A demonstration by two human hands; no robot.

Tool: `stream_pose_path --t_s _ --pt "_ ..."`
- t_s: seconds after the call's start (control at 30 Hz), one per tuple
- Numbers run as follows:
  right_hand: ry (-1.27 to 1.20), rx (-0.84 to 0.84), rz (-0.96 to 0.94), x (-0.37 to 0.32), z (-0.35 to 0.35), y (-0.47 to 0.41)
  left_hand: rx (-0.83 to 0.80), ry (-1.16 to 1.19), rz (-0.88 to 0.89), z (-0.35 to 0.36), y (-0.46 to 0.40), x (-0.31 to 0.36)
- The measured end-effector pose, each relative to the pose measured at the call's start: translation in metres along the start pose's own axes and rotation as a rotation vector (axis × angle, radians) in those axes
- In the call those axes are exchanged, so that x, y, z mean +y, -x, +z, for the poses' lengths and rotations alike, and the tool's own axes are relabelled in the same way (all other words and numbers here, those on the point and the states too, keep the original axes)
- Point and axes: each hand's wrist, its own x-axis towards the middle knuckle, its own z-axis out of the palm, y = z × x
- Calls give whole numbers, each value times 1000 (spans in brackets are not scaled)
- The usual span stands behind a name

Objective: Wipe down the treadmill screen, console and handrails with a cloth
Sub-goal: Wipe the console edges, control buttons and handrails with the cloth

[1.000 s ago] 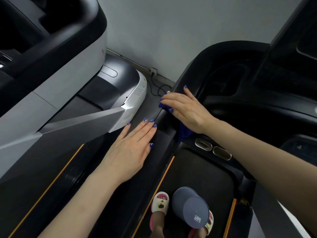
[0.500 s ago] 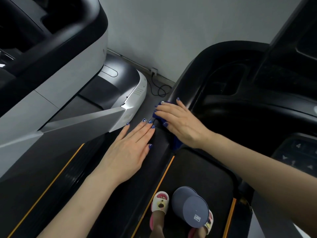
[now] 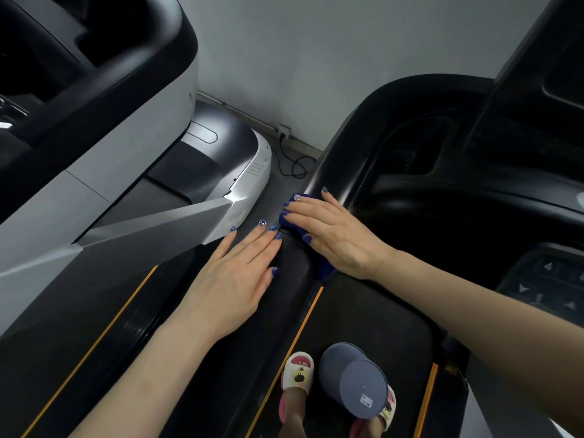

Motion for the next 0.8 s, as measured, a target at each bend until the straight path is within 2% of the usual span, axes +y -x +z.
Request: stream_pose_path --t_s 0.17,0.3,0.5,0.67,0.8 --pt "-52 2 1 6 -6 3 20 -14 43 -6 -4 -4" --pt "-50 156 101 2 -8 6 49 -46 92 -22 -11 -8" --pt "-200 479 402 -15 -55 28 188 -20 197 -66 -51 16" --pt "-226 829 493 -37 -140 73 297 199 253 -113 -101 63" --pt "-145 1016 481 -59 -197 114 364 481 300 -162 -130 131"
